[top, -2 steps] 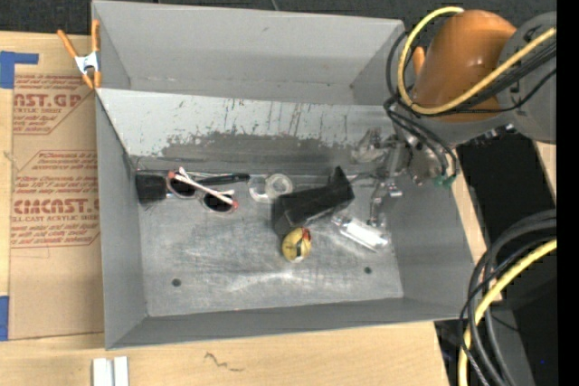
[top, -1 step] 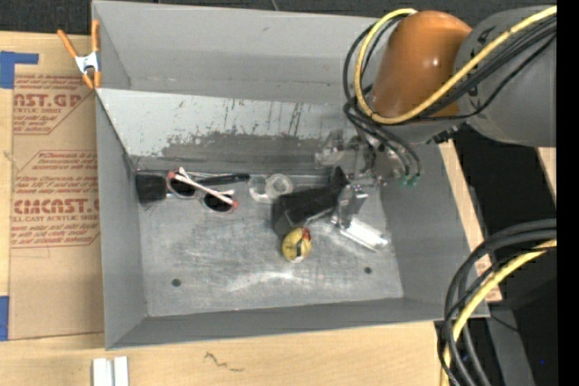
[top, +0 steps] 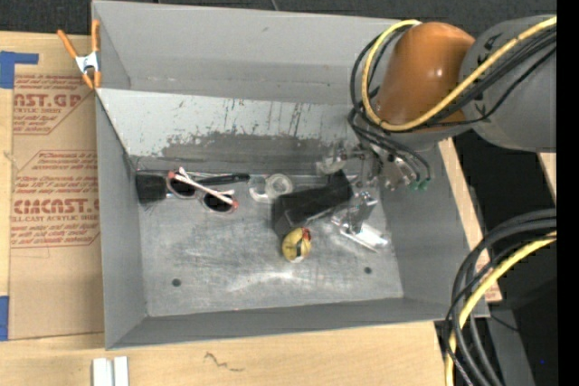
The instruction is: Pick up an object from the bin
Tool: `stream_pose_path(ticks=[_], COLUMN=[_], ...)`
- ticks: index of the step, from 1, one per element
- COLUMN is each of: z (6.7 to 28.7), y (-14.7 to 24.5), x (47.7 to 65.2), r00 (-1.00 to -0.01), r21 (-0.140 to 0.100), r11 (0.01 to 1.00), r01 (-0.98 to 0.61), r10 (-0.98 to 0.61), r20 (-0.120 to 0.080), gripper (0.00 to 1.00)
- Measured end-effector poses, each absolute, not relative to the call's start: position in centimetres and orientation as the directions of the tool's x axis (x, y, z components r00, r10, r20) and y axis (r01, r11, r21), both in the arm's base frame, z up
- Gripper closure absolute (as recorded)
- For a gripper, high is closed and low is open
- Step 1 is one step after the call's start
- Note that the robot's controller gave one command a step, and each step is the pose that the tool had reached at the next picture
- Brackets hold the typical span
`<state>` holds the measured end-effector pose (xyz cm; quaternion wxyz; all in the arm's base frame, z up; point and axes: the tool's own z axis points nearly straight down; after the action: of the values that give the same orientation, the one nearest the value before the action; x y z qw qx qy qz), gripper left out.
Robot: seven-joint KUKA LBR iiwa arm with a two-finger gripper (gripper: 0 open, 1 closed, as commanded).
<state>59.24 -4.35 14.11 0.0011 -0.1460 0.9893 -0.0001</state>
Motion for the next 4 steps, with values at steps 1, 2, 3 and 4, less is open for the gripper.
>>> stream_pose_path(ticks=[1,2,3,4], z=[7.2,7.4,7.4,12.2], y=[-3.9,-4.0,-4.0,-3.9], x=[59.5,59.6,59.6,59.6], r00=[-0.950,-0.939,-0.939,-0.939], r21=[-0.001,-0.007,-0.006,-0.002], r11=[0.950,0.940,0.939,0.939], r01=[-0.311,-0.342,-0.343,-0.343], r10=[-0.311,-0.342,-0.343,-0.343], r20=[-0.006,-0.018,-0.017,-0.003], gripper=[0.00,1.00,1.00,1.00])
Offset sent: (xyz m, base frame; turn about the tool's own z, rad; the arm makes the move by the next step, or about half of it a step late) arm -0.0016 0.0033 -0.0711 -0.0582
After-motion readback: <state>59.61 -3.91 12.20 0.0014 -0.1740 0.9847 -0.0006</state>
